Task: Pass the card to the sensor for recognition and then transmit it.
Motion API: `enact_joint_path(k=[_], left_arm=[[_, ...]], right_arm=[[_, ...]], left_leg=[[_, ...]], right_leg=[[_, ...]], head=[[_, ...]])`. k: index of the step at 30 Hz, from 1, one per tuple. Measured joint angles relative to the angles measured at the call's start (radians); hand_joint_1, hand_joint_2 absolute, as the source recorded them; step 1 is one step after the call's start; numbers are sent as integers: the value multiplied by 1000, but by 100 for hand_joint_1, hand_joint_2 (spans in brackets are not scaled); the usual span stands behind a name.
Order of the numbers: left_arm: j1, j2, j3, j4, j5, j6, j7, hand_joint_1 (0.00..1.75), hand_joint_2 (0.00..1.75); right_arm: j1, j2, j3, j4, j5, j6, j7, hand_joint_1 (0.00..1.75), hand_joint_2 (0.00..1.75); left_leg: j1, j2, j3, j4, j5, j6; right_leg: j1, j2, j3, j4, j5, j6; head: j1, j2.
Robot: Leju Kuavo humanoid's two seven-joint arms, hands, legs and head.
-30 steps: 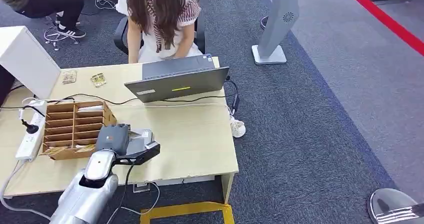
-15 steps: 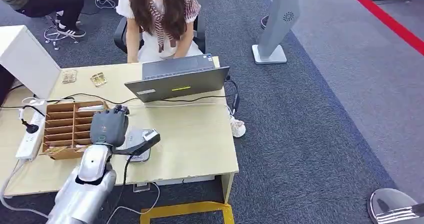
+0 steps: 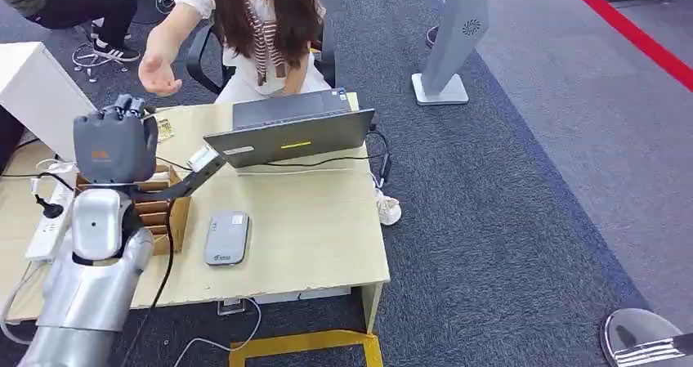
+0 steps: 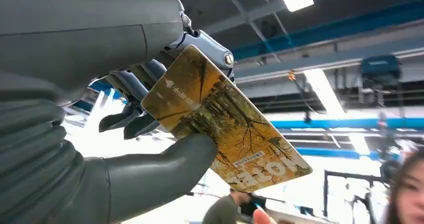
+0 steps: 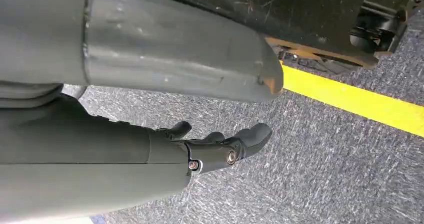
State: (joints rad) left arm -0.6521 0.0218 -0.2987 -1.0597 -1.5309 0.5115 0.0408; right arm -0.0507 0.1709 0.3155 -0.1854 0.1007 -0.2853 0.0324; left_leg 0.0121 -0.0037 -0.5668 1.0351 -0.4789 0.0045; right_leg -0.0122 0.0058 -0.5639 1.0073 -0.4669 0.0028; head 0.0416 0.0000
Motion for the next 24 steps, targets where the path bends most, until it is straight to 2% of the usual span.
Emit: enact_joint_path(k=[6, 14, 15, 24], left_arm=[[-72, 37, 33, 91, -4, 12, 22, 175, 175], [-84, 74, 35, 161, -4, 38, 50, 175, 175], [-84, 76, 35, 167, -4, 39, 50, 0, 175], [-76, 80, 35, 187, -5, 60, 72, 0, 175]], right_arm=[[1, 6, 0, 0, 5, -1, 6, 0, 0], [2, 8, 0, 2, 9, -1, 18, 0, 0], [2, 8, 0, 2, 9, -1, 19, 0, 0], [2, 8, 0, 2, 13, -4, 19, 0, 0]], left_leg=[[0, 0, 0, 0, 1, -2], [0, 0, 0, 0, 1, -2], [0, 0, 0, 0, 1, -2], [0, 0, 0, 0, 1, -2]], right_leg=[[0, 0, 0, 1, 0, 0], [0, 0, -1, 1, 0, 0], [0, 0, -1, 1, 0, 0], [0, 0, -1, 1, 1, 0]], head=[[0, 0], [0, 0], [0, 0], [0, 0]])
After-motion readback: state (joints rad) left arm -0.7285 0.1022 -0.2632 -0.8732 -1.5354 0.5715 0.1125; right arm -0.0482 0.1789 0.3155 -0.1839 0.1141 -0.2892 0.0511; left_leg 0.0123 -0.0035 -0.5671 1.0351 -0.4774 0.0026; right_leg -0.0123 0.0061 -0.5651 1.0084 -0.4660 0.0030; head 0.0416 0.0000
